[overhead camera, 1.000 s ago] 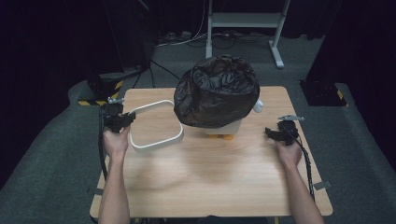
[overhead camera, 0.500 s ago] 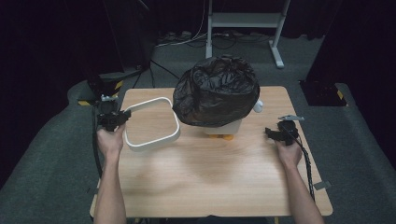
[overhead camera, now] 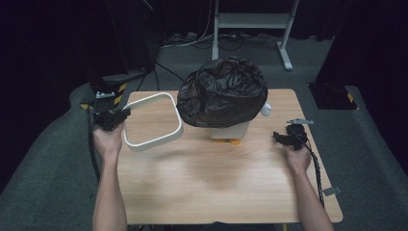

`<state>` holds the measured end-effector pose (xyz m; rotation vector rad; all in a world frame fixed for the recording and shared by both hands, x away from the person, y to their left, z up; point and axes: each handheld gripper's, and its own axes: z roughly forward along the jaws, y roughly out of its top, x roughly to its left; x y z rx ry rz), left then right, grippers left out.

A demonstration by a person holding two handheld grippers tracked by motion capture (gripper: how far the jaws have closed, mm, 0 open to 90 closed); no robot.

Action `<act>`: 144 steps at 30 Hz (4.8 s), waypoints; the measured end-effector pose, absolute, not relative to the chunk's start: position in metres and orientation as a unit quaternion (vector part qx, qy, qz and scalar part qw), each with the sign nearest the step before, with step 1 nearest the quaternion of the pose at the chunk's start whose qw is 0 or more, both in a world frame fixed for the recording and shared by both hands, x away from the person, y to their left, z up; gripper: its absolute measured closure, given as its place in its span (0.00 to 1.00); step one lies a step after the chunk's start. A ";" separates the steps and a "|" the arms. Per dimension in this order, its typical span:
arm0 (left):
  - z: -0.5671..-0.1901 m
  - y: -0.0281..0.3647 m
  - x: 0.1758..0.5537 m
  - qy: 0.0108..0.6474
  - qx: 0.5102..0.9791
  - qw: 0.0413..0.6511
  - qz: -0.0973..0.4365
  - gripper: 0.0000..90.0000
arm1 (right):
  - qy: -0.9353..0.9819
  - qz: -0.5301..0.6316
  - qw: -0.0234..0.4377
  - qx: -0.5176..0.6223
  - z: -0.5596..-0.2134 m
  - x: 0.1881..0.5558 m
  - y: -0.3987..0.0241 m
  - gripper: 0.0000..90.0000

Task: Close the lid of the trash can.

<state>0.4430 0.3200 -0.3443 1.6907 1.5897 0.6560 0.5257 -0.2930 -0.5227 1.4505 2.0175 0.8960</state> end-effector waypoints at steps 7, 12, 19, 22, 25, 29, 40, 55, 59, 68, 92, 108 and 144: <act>-0.338 0.320 0.442 0.617 0.656 0.354 0.253 0.89 | 0.740 0.329 0.247 0.532 -0.523 0.526 -0.293 0.36; -0.334 0.320 0.444 0.620 0.654 0.350 0.255 0.89 | 0.740 0.329 0.248 0.532 -0.523 0.526 -0.293 0.36; -0.320 0.315 0.445 0.612 0.660 0.351 0.259 0.89 | 0.740 0.329 0.248 0.532 -0.523 0.526 -0.293 0.36; -0.316 0.312 0.447 0.609 0.662 0.353 0.258 0.89 | 0.740 0.329 0.248 0.532 -0.523 0.526 -0.293 0.36; -0.312 0.310 0.448 0.605 0.665 0.351 0.262 0.89 | 0.740 0.329 0.248 0.532 -0.523 0.526 -0.293 0.36; -0.303 0.308 0.448 0.602 0.664 0.356 0.263 0.89 | 0.740 0.329 0.247 0.532 -0.523 0.526 -0.293 0.36; -0.289 0.299 0.452 0.592 0.673 0.356 0.264 0.89 | 0.740 0.329 0.247 0.532 -0.523 0.526 -0.293 0.36; -0.265 0.281 0.465 0.576 0.686 0.363 0.256 0.89 | 0.741 0.329 0.247 0.531 -0.523 0.526 -0.293 0.35; -0.260 0.278 0.467 0.572 0.687 0.369 0.253 0.89 | 0.741 0.329 0.247 0.531 -0.523 0.526 -0.293 0.35; -0.248 0.264 0.476 0.561 0.696 0.374 0.247 0.89 | 0.741 0.330 0.247 0.531 -0.523 0.526 -0.293 0.35; -0.220 0.233 0.497 0.534 0.709 0.396 0.235 0.89 | 0.741 0.330 0.246 0.530 -0.523 0.526 -0.293 0.35; -0.199 0.195 0.516 0.502 0.726 0.410 0.230 0.89 | 0.742 0.331 0.246 0.529 -0.523 0.526 -0.293 0.35; -0.206 0.129 0.559 0.474 0.762 0.390 0.207 0.89 | 0.741 0.331 0.244 0.530 -0.523 0.526 -0.293 0.35</act>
